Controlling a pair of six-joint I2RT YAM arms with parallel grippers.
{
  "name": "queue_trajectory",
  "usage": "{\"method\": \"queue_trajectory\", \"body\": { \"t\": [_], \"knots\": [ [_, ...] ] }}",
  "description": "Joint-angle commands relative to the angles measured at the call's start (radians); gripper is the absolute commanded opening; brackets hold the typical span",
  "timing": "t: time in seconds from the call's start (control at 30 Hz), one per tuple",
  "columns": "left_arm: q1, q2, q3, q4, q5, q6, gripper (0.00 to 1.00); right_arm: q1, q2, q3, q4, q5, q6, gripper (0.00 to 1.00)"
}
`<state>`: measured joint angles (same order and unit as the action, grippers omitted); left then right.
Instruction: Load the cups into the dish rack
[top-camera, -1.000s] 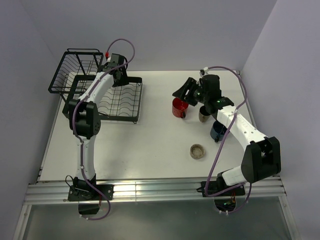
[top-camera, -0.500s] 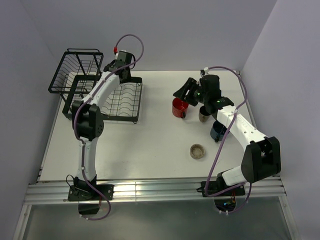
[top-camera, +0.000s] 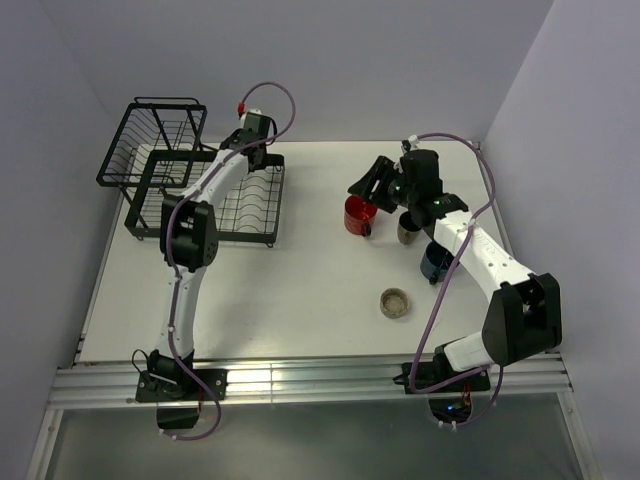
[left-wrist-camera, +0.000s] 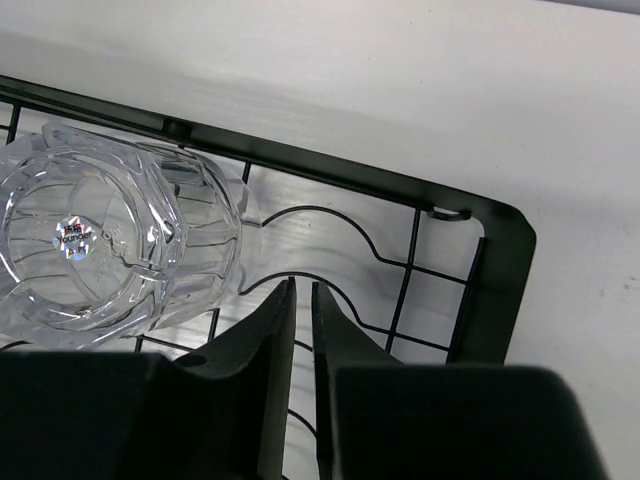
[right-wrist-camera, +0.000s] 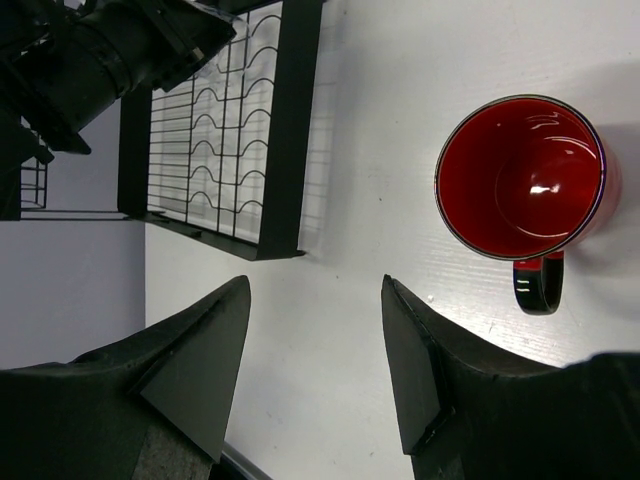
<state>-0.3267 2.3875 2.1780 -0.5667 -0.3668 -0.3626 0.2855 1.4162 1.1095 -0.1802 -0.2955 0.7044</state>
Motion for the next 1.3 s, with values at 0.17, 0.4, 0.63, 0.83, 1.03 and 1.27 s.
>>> {"method": "queue_trajectory", "body": {
  "t": [0.17,0.4,0.63,0.83,1.03,1.27],
  "knots": [
    [0.002,0.048,0.088,0.051,-0.073,0.054,0.16,0.007,-0.008,0.001,0.045,0.013,-0.020,0.63],
    [0.015,0.064,0.080,0.070,-0.092,0.062,0.15,0.006,0.000,-0.014,0.058,0.015,-0.028,0.63],
    [0.037,0.078,0.078,0.065,-0.109,0.068,0.15,0.007,0.010,-0.020,0.074,0.010,-0.029,0.63],
    [0.063,0.070,0.057,0.060,-0.162,0.065,0.14,0.007,0.018,-0.034,0.090,0.006,-0.031,0.62],
    [0.092,0.061,0.031,0.057,-0.207,0.059,0.13,0.007,0.029,-0.037,0.104,-0.004,-0.028,0.62],
    [0.130,0.053,0.023,0.047,-0.224,0.044,0.12,0.007,0.041,-0.033,0.105,-0.008,-0.031,0.62]
  ]
}}
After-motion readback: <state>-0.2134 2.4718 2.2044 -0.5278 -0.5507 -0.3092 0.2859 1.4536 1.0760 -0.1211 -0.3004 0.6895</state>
